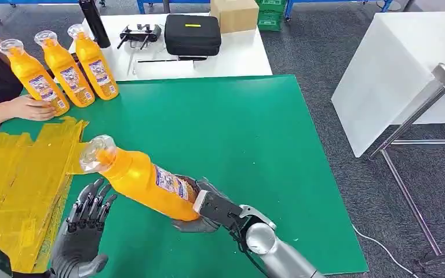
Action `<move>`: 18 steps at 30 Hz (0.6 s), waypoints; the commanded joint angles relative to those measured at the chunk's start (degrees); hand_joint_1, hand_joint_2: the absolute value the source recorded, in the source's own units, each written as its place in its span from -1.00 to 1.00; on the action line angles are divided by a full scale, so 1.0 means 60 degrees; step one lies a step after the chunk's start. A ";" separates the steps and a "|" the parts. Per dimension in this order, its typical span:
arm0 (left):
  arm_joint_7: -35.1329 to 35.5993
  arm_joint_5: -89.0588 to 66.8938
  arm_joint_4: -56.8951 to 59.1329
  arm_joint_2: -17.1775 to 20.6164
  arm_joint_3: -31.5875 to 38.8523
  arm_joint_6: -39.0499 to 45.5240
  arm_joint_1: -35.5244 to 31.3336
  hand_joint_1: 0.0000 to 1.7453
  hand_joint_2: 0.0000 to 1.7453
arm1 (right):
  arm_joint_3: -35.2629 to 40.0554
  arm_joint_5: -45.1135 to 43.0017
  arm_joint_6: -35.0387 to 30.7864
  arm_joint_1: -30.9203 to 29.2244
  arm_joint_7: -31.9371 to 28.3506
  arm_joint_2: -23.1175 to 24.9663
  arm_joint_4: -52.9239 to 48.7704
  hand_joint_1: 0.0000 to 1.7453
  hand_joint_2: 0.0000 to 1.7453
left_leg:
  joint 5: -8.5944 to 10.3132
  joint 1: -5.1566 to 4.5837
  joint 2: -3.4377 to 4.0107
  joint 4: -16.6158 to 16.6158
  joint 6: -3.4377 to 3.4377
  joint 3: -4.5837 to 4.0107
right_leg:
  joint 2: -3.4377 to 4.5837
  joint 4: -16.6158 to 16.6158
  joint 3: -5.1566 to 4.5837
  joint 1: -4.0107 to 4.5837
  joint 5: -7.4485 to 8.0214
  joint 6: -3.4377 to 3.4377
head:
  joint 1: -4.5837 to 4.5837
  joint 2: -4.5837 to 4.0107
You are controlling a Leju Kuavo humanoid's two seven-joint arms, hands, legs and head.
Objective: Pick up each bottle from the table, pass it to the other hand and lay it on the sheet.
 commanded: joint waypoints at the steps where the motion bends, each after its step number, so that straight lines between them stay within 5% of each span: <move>1: -0.0129 -0.1190 0.0605 0.0155 -0.0604 0.0600 -0.0583 -1.00 1.00 | 0.0821 -0.0354 0.0049 -0.0908 0.0163 0.0403 0.1032 1.00 1.00 | -0.0014 0.0007 0.0020 0.0008 -0.0027 0.0024 | 0.0004 0.0008 0.0022 0.0008 -0.0012 -0.0014 | 0.0000 0.0000; 9: -0.0177 -0.1231 0.0731 0.0176 -0.0950 0.0732 -0.0699 -1.00 1.00 | 0.1868 -0.0307 0.0114 -0.0917 0.0287 0.0834 0.1325 1.00 1.00 | -0.0015 0.0008 0.0022 -0.0001 -0.0022 0.0036 | 0.0006 -0.0002 0.0032 0.0006 -0.0013 -0.0011 | -0.0004 0.0000; 10: -0.0041 -0.0722 0.1024 0.0094 -0.0818 0.0634 -0.0892 -1.00 1.00 | 0.3278 0.0593 0.0847 -0.1464 0.0170 0.1041 0.1861 1.00 1.00 | -0.0021 0.0013 0.0027 0.0002 -0.0026 0.0041 | 0.0009 -0.0003 0.0039 0.0011 -0.0016 -0.0014 | 0.0000 0.0000; 12: -0.0055 -0.0601 0.1206 0.0074 -0.0741 0.0518 -0.1017 -1.00 1.00 | 0.3756 0.0782 0.0525 -0.1562 0.0016 0.1422 0.2312 1.00 1.00 | -0.0012 0.0005 0.0042 -0.0008 -0.0023 0.0033 | 0.0029 -0.0001 0.0024 0.0002 -0.0005 -0.0012 | 0.0000 0.0000; 18: -0.0047 -0.0539 0.1252 0.0028 -0.0732 0.0433 -0.1073 -1.00 1.00 | 0.3952 0.0784 0.0434 -0.1692 0.0011 0.1485 0.2408 1.00 1.00 | -0.0007 0.0014 -0.0006 -0.0002 -0.0023 0.0018 | -0.0023 0.0001 0.0014 0.0007 -0.0015 -0.0014 | -0.0003 0.0000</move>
